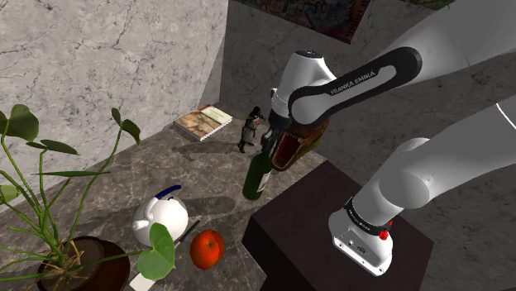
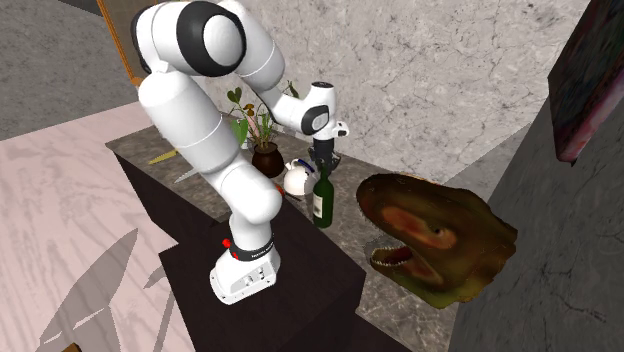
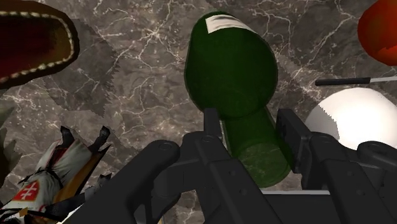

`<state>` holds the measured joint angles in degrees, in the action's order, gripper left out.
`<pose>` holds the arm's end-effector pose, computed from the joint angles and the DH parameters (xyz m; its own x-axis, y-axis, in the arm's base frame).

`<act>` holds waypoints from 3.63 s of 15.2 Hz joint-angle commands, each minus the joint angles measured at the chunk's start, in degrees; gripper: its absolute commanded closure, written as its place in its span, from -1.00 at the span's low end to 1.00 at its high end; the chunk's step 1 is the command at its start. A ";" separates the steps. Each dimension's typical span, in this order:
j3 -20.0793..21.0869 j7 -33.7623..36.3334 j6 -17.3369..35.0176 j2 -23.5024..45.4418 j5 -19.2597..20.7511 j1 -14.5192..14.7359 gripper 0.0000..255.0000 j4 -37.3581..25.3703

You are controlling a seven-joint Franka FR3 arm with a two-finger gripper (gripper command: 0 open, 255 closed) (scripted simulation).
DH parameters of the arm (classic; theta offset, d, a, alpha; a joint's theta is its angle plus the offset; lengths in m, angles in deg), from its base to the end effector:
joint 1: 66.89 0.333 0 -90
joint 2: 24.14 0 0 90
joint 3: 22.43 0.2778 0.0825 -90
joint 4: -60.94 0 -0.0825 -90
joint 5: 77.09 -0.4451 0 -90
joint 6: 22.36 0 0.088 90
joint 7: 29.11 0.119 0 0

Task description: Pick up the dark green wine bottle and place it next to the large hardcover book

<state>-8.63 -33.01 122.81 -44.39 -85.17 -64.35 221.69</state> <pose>0.4116 0.1036 0.2162 0.9710 0.2264 0.0765 0.2272 -0.9739 -0.0011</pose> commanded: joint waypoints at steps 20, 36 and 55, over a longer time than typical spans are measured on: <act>-2.09 -0.27 -21.01 -12.46 0.38 0.39 1.00 -8.59; -3.39 -0.12 -34.53 -15.83 1.33 0.04 1.00 -18.74; -4.47 0.26 -48.90 -14.92 2.37 -0.49 1.00 -34.02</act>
<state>-13.06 -32.78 74.71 -59.59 -82.87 -64.80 188.75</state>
